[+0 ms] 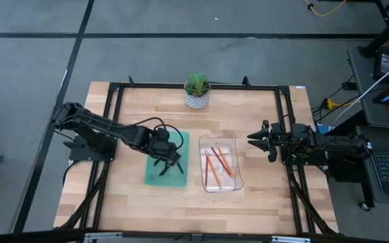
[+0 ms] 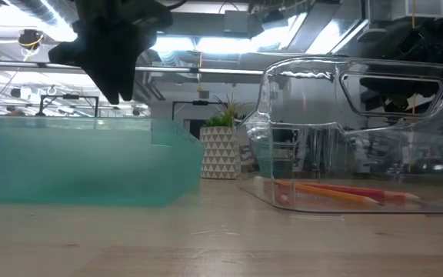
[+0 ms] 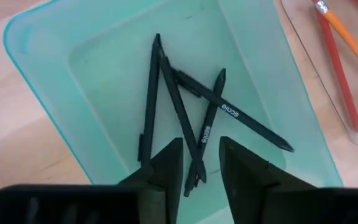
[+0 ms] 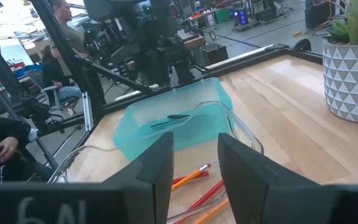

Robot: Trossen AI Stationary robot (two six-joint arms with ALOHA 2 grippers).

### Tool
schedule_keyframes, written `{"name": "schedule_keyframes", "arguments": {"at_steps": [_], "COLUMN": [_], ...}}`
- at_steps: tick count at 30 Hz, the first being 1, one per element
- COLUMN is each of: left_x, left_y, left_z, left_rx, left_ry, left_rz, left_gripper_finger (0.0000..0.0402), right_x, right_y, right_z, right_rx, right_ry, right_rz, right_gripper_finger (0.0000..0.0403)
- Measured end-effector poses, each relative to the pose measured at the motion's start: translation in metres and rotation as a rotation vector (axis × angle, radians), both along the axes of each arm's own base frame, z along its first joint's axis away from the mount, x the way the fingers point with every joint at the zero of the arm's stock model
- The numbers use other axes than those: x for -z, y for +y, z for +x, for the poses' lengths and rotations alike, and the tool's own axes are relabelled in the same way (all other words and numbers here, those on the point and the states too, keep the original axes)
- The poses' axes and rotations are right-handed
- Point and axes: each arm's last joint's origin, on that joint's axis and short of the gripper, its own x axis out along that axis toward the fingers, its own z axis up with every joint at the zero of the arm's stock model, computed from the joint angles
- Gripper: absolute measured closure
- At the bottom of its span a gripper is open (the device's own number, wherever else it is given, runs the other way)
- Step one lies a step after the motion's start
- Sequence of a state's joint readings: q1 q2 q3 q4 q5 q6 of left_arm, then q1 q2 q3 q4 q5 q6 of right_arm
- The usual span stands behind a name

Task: Sort pens & pencils
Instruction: Return to Home Position

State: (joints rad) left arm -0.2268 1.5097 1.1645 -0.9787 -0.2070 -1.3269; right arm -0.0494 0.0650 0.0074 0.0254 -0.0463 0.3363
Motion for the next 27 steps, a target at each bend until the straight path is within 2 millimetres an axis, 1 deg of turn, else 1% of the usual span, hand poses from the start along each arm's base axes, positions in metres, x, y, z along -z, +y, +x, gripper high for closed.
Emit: {"name": "schedule_keyframes", "arguments": {"at_steps": [10, 14, 15, 17, 19, 22, 24, 27], "left_x": [0.0, -0.001, -0.001, -0.002, -0.012, -0.04, -0.06, -0.09], "left_y": [-0.003, -0.01, -0.013, -0.018, -0.019, -0.015, -0.011, -0.003], "left_z": [-0.001, 0.001, 0.001, 0.002, 0.001, -0.008, -0.018, -0.042], "left_rx": [0.05, -0.005, 0.033, 0.187, 0.287, 0.426, 0.512, 0.586], "left_ry": [0.006, -0.05, -0.051, -0.047, -0.115, -0.262, -0.348, -0.464], "left_rz": [0.013, 0.041, 0.046, 0.014, 0.043, 0.157, 0.236, 0.345], "left_gripper_finger": [0.0299, 0.0301, 0.0301, 0.0301, 0.0301, 0.0301, 0.0301, 0.0301], "right_x": [0.0, 0.0, 0.0, 0.0, 0.0, 0.0, 0.0, 0.0], "right_y": [0.0, 0.0, 0.0, 0.0, 0.0, 0.0, 0.0, 0.0], "right_z": [0.0, 0.0, 0.0, 0.0, 0.0, 0.0, 0.0, 0.0], "right_rx": [-0.001, 0.0, 0.0, 0.0, 0.0, 0.001, 0.001, 0.0], "right_ry": [0.0, 0.0, 0.0, 0.0, 0.0, 0.0, 0.0, 0.001], "right_rz": [0.0, 0.0, 0.001, 0.005, 0.014, 0.019, 0.017, 0.004], "right_gripper_finger": [0.0276, 0.0276, 0.0276, 0.0276, 0.0276, 0.0276, 0.0276, 0.0276]}}
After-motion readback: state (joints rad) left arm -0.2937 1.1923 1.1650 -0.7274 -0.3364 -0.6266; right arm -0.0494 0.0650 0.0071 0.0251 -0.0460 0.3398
